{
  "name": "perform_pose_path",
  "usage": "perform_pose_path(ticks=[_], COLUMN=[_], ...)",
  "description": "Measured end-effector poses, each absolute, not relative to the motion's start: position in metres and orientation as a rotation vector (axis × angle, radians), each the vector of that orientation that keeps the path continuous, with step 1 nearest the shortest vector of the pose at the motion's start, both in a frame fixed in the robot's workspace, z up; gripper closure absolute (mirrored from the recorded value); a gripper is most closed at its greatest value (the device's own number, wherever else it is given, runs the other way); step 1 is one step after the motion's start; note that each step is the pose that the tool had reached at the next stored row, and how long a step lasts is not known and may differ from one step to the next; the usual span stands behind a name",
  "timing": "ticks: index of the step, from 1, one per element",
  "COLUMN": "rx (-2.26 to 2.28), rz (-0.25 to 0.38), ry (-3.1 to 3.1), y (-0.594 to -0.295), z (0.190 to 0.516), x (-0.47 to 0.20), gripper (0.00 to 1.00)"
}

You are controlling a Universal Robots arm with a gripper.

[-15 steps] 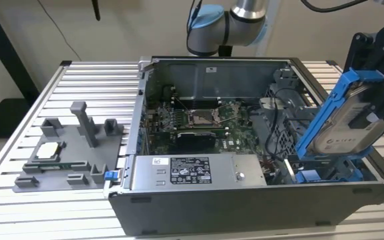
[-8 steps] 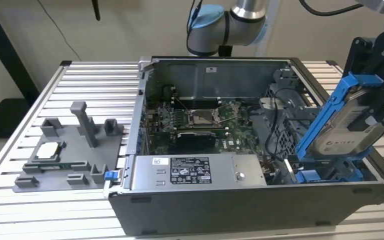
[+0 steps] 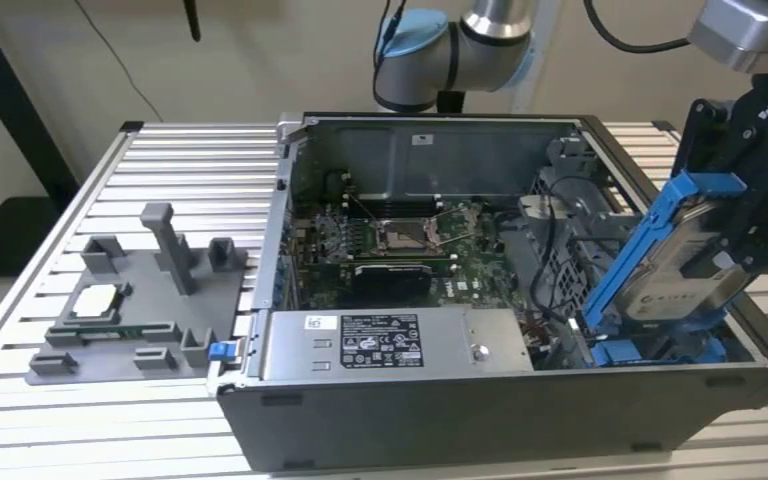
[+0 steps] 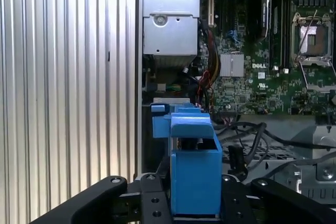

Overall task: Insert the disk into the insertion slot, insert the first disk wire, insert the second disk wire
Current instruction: 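Insert the disk into the insertion slot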

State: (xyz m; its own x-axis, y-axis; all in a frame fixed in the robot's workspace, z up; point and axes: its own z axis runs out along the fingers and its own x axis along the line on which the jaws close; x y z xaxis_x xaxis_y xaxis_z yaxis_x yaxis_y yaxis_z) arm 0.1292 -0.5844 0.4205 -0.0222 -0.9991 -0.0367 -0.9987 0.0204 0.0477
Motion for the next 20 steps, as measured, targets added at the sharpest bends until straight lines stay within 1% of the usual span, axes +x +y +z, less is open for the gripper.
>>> perform_pose_path(ticks=[20], rx=[2.205], rz=[-0.124], ry=[-2.251], y=[-0.583], z=[0.391], x=[0.132], gripper=[1.00])
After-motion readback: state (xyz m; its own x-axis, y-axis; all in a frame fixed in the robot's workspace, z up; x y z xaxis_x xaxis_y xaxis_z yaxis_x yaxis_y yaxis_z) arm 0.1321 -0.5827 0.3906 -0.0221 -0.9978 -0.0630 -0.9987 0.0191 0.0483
